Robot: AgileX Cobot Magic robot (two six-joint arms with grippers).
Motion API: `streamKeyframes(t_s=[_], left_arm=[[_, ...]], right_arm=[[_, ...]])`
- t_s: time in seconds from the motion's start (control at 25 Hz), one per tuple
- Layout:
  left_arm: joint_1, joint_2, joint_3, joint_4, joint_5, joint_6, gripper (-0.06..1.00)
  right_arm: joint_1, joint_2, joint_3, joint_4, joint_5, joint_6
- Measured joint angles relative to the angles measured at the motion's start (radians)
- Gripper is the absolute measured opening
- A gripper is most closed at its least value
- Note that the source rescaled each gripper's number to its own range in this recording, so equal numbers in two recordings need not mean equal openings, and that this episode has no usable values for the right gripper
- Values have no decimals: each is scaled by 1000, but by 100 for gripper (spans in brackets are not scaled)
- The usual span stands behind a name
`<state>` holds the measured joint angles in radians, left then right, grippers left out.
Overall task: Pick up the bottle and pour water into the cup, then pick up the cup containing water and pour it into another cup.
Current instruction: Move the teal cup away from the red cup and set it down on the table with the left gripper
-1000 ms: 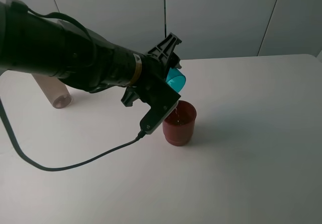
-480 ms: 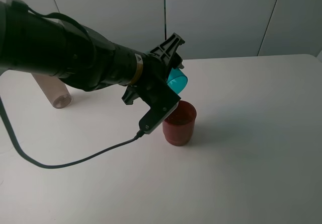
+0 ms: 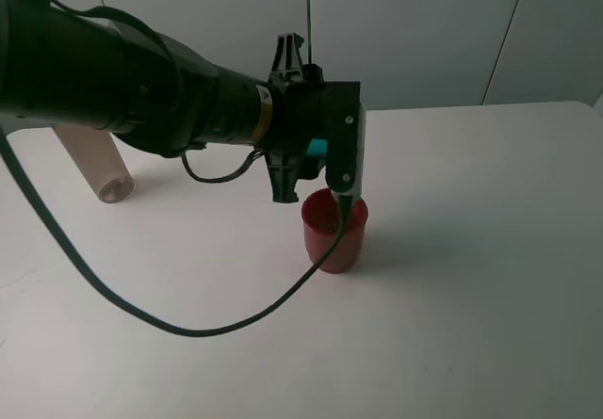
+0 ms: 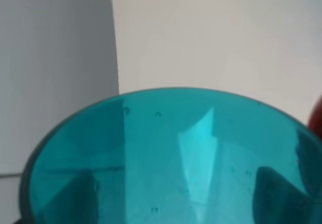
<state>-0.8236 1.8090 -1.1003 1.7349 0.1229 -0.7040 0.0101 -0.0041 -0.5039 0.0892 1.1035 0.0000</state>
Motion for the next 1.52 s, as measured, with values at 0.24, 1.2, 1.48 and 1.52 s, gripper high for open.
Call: streamKeyframes(t_s=[0.24, 1.2, 1.48, 1.52], left_arm=[[52, 0, -11, 0, -47, -351, 8], [464, 352, -20, -1415, -844, 601, 8], [464, 503, -30, -1594, -1029, 694, 8], [464, 516, -37, -1604, -1031, 704, 8]], right_arm=[[0, 0, 0, 0, 0, 0], [0, 0, 0, 0, 0, 0], [0, 0, 0, 0, 0, 0], [0, 0, 0, 0, 0, 0]])
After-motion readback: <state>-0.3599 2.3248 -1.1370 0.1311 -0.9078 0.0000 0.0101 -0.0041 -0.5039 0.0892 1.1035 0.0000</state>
